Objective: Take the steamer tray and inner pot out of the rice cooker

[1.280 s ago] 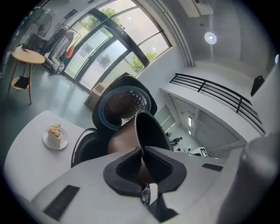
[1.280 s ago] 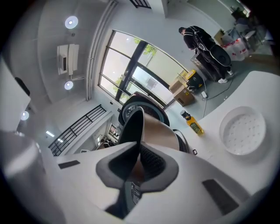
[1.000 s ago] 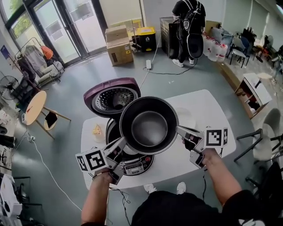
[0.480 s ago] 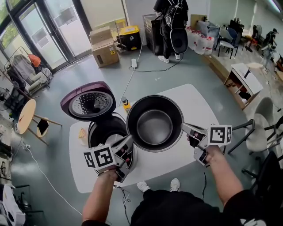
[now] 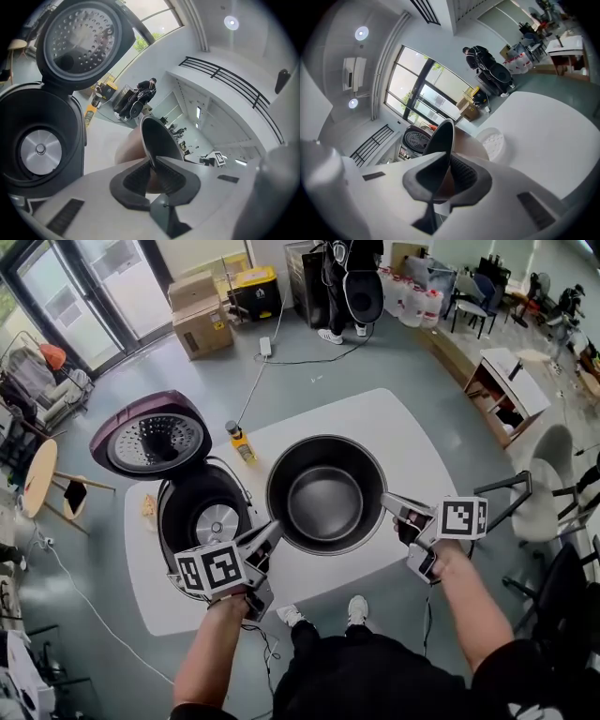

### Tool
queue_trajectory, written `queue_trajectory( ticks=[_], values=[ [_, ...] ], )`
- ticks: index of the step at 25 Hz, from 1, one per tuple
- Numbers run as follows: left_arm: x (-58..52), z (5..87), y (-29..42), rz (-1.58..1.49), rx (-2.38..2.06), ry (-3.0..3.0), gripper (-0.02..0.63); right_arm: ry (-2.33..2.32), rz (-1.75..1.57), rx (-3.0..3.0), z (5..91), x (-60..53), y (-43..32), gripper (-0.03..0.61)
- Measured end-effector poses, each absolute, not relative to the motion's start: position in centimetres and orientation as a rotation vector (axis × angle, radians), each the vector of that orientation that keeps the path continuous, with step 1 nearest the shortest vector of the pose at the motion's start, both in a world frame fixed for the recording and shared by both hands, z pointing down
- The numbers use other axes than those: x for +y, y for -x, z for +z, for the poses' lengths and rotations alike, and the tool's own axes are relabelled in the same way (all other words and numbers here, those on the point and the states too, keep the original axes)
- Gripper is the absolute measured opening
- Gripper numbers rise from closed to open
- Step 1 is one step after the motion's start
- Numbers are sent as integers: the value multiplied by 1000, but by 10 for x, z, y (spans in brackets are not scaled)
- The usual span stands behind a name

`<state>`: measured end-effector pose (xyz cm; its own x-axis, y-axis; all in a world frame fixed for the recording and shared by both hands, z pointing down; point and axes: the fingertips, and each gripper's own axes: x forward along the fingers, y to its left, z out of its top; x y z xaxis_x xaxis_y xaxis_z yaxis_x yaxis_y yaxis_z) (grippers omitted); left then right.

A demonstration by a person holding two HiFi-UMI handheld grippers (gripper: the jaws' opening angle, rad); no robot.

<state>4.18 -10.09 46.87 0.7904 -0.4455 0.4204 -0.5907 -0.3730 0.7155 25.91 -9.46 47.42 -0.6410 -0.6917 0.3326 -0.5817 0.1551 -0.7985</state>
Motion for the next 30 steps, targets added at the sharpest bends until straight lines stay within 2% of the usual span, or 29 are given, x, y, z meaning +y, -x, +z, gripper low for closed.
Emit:
queue_trajectory(
  ticks=[14, 30],
  values=[
    [-71, 549, -84, 233, -768, -1909, 40, 1331, -1647, 2240, 550, -66, -303, 25],
    [-51, 599, -91, 345, -793, -1880, 40, 1306, -1734, 2189, 600, -42, -307, 23]
  ],
)
